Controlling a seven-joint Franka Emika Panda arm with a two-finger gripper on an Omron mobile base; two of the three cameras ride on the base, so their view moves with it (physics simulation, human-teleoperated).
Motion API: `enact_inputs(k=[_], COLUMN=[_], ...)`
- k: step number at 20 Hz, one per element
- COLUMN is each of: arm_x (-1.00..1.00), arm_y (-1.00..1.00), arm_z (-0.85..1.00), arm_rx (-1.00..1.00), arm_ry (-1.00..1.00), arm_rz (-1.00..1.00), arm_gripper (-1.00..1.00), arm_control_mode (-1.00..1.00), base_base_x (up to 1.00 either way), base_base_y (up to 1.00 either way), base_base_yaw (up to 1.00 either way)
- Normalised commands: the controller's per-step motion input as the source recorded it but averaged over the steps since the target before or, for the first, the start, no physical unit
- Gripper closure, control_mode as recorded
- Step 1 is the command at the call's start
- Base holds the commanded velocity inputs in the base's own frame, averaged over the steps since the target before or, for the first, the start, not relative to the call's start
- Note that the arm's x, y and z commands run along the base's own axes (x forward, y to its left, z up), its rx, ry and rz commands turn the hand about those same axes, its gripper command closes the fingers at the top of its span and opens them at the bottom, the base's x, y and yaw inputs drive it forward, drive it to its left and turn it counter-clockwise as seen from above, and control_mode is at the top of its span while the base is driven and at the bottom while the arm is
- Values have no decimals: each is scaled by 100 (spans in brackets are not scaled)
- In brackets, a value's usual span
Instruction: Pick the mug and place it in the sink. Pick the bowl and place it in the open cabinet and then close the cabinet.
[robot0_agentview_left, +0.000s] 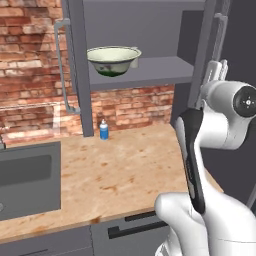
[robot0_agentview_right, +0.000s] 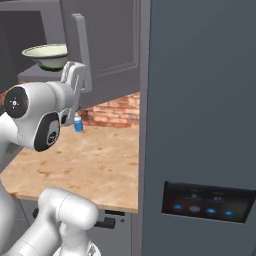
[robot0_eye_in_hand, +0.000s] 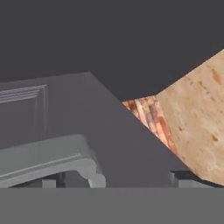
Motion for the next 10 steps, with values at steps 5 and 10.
enact_inputs(k=[5,10], arm_x=[67,65], arm_y=[0,0], arm_z=[0,0], arm_rx=[-2,-2], arm_ry=[0,0], arm_rz=[12,12], arm_gripper=[-100,-100], arm_control_mode=[-100,-100], base_base_x=[0,0], base_base_y=[0,0], base_base_yaw=[0,0])
